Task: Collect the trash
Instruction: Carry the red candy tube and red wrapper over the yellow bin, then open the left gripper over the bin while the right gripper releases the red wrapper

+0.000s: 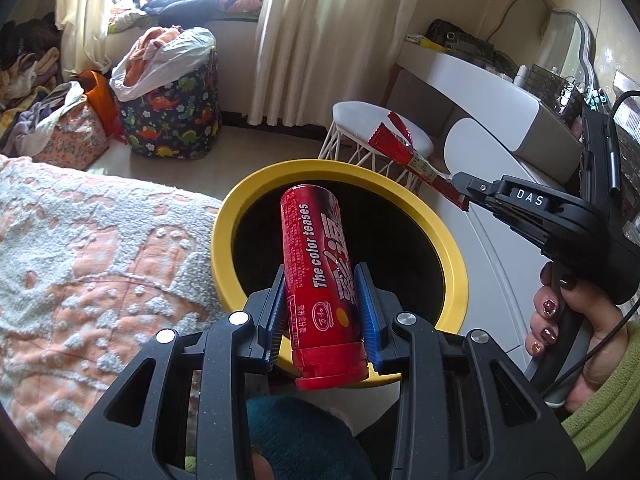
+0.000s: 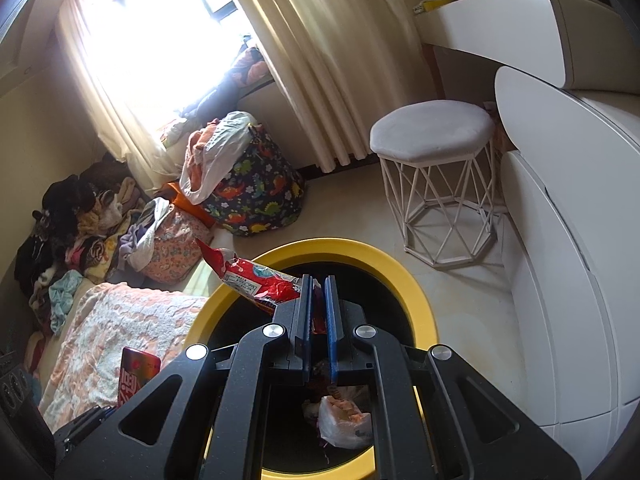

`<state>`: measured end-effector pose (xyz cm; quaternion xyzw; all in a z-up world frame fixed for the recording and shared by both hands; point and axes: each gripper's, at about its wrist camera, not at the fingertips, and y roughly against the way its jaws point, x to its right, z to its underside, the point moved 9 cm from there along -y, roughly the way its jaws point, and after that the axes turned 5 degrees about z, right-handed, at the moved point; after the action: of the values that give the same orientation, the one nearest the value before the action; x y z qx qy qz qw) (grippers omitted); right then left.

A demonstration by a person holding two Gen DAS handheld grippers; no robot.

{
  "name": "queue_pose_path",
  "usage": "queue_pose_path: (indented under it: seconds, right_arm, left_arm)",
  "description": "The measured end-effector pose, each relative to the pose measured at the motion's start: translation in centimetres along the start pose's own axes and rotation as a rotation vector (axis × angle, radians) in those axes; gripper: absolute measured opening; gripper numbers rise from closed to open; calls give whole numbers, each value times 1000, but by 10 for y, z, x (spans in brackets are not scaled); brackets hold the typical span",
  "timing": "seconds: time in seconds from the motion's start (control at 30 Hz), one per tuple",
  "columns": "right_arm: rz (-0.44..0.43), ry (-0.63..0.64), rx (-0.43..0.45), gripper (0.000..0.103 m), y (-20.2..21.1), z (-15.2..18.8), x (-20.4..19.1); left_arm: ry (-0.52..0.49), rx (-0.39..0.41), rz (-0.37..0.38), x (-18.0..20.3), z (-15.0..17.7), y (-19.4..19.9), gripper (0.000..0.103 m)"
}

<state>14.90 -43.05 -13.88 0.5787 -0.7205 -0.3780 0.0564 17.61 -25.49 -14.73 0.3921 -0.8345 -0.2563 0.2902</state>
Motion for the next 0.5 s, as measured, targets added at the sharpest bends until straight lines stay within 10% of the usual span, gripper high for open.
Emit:
queue_pose_path:
  seconds: [0.5]
  right_arm:
    - [27,-38,-35,9,-16,10,13]
  left_arm:
    - [-27,-79,-5,-1,1,-53,26]
